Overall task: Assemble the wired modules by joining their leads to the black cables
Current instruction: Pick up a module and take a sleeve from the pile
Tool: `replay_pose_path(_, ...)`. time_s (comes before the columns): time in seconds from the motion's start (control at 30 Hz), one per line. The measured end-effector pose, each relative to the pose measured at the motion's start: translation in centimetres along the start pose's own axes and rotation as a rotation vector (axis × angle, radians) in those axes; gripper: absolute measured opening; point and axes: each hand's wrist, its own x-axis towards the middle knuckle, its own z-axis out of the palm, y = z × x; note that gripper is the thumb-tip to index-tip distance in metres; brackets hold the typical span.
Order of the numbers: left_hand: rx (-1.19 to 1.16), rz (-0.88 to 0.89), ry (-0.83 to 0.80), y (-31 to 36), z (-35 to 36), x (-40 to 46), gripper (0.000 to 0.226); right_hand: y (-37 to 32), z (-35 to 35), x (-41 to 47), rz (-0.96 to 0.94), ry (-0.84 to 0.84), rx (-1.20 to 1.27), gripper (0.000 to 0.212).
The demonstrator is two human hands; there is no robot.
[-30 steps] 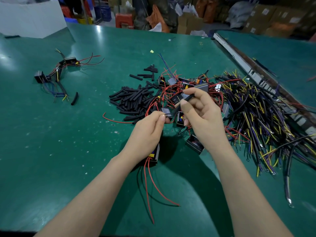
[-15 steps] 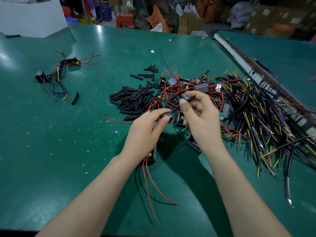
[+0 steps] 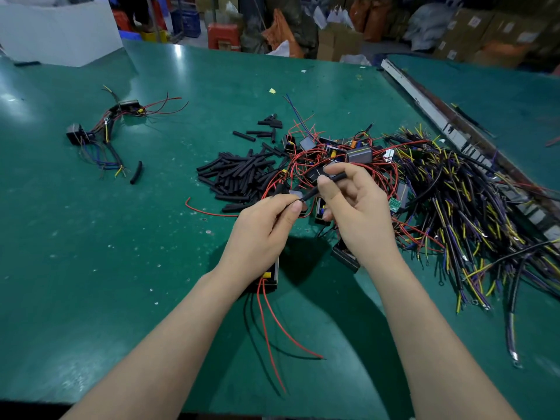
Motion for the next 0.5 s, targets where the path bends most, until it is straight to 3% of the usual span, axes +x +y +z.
replay_pose_path(0.17,-0.006,-0.03,0.004,0.0,-0.1,-0.2,0.025,0.1,-1.1,0.5,0.036,-0.15,-0.011,0.014)
replay_pose_path(0.37,0.017,-0.044,0.006,0.1,-0.2,-0.2,0.019,0.2,-0.7,0.2,-0.016,-0.124,-0.035,0.018)
replay_pose_path(0.5,-0.027,-0.068,0.05,0.4,-0.2,0.0,0.016,0.7,0.6,-0.2,-0.041,0.019,-0.072,0.022)
